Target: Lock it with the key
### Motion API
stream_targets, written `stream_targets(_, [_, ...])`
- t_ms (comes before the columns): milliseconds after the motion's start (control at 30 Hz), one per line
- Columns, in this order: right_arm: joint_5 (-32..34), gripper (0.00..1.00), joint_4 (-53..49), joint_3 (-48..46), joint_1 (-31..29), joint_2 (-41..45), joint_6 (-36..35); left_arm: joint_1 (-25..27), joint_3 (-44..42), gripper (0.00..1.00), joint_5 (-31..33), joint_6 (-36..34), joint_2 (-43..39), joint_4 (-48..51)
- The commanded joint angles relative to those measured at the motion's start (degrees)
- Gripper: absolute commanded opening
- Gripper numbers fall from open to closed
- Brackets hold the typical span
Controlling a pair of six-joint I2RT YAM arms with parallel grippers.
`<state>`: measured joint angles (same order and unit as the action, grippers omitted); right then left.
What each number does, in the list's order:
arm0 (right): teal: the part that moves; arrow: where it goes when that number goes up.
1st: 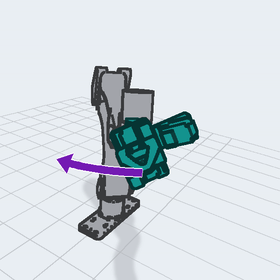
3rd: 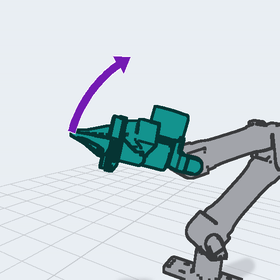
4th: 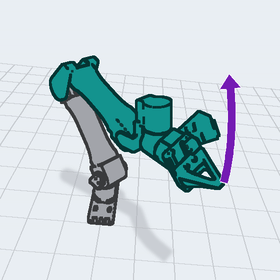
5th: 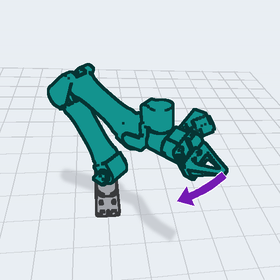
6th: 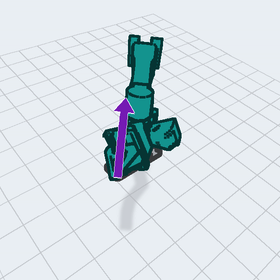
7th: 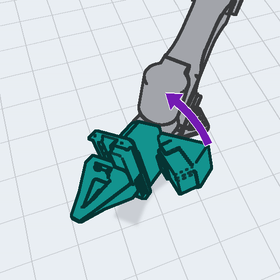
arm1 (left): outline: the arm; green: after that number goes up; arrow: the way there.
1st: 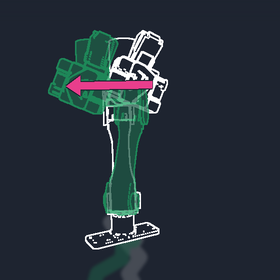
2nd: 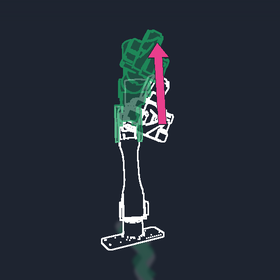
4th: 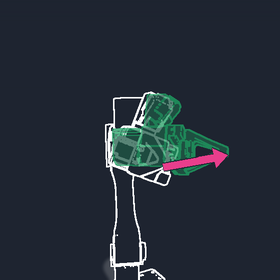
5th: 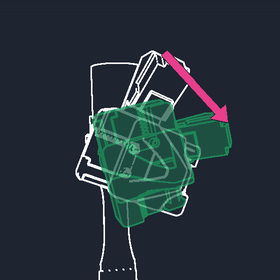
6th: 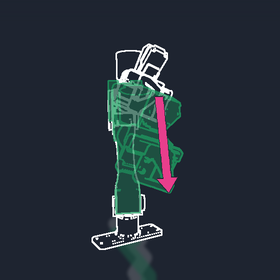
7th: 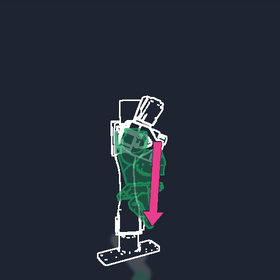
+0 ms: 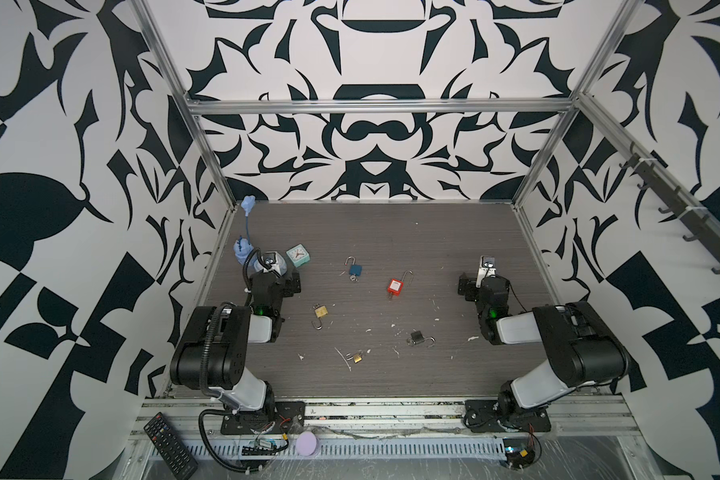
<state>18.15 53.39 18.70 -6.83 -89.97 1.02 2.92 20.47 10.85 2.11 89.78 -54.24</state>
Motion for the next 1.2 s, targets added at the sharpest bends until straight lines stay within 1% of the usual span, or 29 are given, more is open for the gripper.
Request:
stream_targets(0, [0.0, 0.99, 1.7, 0.5, 0.0, 1.6, -0.1, 0.1, -2.1, 0.99, 2.8, 1.1, -2.0, -3.0])
stream_targets(67, [-1.0, 0.99, -1.2, 0.2, 0.1, 6.2, -0.6, 0.2, -3.8, 0.99, 2.4, 0.8, -4.9, -4.1])
stream_targets(100, [-2.3, 0.99, -5.0, 0.7, 0.0, 10.1, -1.0, 1.2, -4.1, 0.99, 4.1, -0.1, -8.1, -2.5])
stream_targets(133, [-4.0, 0.99, -11.0, 1.8, 0.1, 14.7, -1.5, 2.1, -3.6, 0.99, 5.7, -0.4, -11.9, 1.4])
stream_targets(200, [-6.5, 0.99, -19.1, 3.6, 0.1, 23.8, 0.3, 2.4, -0.7, 0.99, 5.0, 0.3, -23.0, 14.2])
stream_targets(233, [-7.6, 0.99, -21.7, 4.6, 0.1, 27.7, 3.2, 2.4, 2.0, 0.99, 4.3, 1.4, -27.8, 21.5])
stream_targets(267, [-7.7, 0.99, -23.8, 5.4, 0.0, 30.7, 7.9, 2.4, 4.6, 0.99, 4.8, 3.1, -31.5, 27.0])
stream_targets(333, [-2.0, 1.00, -29.1, 7.4, 0.1, 35.9, 25.4, 2.3, 10.6, 0.99, 7.0, 8.7, -38.1, 38.0])
stream_targets(367, [-0.6, 1.00, -31.6, 8.3, 0.1, 37.7, 33.0, 2.3, 13.1, 0.99, 9.2, 13.3, -40.0, 41.9])
stream_targets(400, [-2.4, 1.00, -30.9, 8.5, 0.1, 39.0, 34.9, 2.3, 15.6, 0.99, 12.0, 19.0, -41.8, 46.8])
stream_targets(433, [-6.3, 1.00, -28.1, 8.4, 0.1, 39.5, 33.9, 2.3, 17.9, 0.99, 15.6, 25.2, -43.0, 51.6])
stream_targets(467, [-10.8, 0.99, -26.9, 8.8, 0.1, 39.5, 33.7, 2.1, 20.3, 0.99, 16.7, 28.4, -43.9, 55.8])
stream_targets(533, [-16.4, 0.99, -29.1, 11.7, 0.1, 38.4, 34.1, 1.5, 24.6, 0.99, 12.8, 27.7, -45.0, 61.7])
stream_targets(633, [-26.0, 0.99, -35.9, 17.9, 0.1, 34.5, 31.5, 1.6, 31.5, 0.99, 5.1, 26.0, -43.6, 70.7])
stream_targets(700, [-33.4, 0.99, -37.2, 21.7, -0.5, 31.1, 29.2, 2.0, 35.7, 0.99, -1.1, 26.0, -40.9, 76.5])
stream_targets(767, [-36.7, 0.99, -37.4, 23.9, -2.4, 28.9, 27.0, 3.4, 38.5, 0.99, -4.6, 25.0, -38.0, 80.0])
stream_targets(833, [-37.7, 0.99, -37.9, 25.6, -5.8, 27.4, 22.0, 6.6, 41.7, 0.99, -4.6, 23.4, -34.9, 84.1])
stream_targets(867, [-37.3, 0.99, -38.6, 26.4, -7.9, 26.7, 18.9, 9.0, 43.7, 0.99, -3.8, 21.8, -33.1, 86.4])
stream_targets(967, [-38.0, 0.99, -39.9, 27.5, -14.4, 25.0, 6.9, 17.2, 48.8, 0.99, 0.6, 16.6, -28.1, 92.0])
stream_targets(1033, [-39.5, 0.99, -41.3, 27.8, -18.0, 24.2, -0.6, 21.1, 51.6, 0.99, 2.4, 14.9, -24.5, 95.3])
stream_targets(1100, [-41.5, 0.99, -42.7, 27.8, -21.9, 23.0, -8.7, 24.0, 53.2, 0.99, 1.7, 14.5, -20.7, 97.4])
stream_targets(1167, [-42.3, 0.99, -44.7, 28.4, -24.7, 21.9, -14.0, 26.8, 53.8, 0.99, 0.2, 14.0, -17.3, 98.0])
